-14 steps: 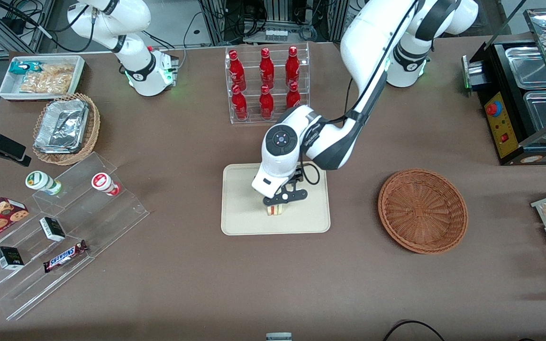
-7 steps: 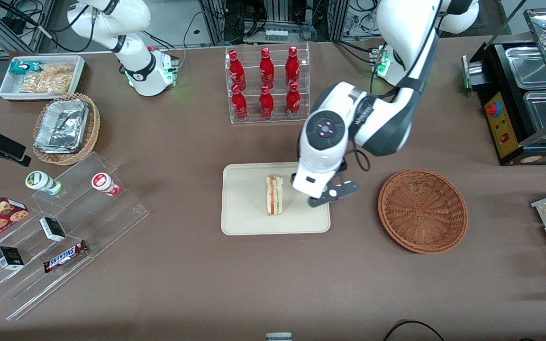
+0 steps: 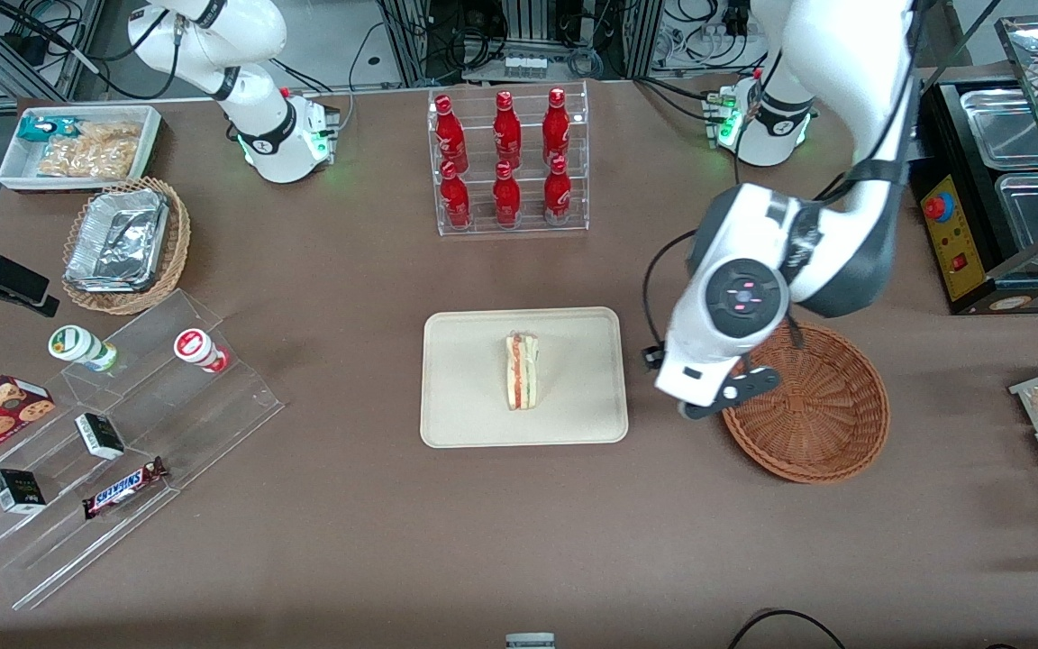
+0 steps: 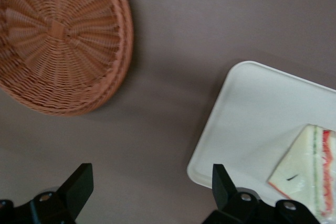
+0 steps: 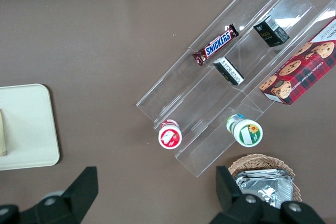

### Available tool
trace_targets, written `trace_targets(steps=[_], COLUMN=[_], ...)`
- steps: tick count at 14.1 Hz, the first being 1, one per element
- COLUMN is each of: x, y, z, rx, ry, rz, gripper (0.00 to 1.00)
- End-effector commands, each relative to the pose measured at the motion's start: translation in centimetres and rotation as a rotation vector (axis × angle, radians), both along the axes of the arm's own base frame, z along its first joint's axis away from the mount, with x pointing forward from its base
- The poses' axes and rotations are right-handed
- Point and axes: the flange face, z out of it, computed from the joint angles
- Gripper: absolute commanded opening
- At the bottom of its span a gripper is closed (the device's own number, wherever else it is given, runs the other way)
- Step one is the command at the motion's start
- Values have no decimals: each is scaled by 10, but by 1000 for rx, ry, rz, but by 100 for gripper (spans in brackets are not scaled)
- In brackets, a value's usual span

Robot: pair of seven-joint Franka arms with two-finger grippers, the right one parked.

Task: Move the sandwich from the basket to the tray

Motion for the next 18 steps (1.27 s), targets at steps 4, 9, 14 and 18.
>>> trace_targets(steps=[4, 9, 14, 18], x=[-37, -57, -76, -82], y=[102, 187, 241, 262], z=[46, 103, 155, 180], rx=[-65, -132, -81, -70], ry=[48, 39, -8, -65], rz=[-182, -289, -375, -354], gripper=[100, 100, 100, 100])
